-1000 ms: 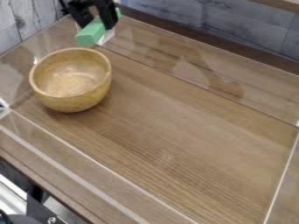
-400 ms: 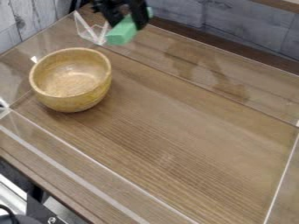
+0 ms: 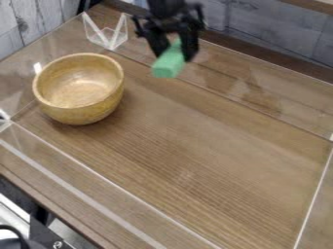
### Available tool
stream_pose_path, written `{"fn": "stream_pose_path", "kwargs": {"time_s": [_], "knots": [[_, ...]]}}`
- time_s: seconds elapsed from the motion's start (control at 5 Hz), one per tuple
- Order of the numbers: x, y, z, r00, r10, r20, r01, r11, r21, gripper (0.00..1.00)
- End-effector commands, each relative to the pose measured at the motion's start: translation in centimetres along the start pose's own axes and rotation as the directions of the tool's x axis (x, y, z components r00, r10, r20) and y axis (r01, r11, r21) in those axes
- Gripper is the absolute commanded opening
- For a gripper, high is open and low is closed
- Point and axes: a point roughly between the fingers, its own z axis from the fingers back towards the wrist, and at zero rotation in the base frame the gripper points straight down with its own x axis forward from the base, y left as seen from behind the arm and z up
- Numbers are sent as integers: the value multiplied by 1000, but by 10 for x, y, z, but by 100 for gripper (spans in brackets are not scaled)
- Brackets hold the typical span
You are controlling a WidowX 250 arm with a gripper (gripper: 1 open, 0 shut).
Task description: Move green object from inside the wooden bowl to the table next to it
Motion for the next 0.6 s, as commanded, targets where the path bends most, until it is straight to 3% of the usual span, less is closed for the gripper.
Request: {"fn": "stream_pose_path", "kwargs": {"time_s": [0.0,0.4], "knots": [[4,0,12,998,-19,64,16,999,40,0],[18,36,19,989,-146,19,144,986,78,0]]}}
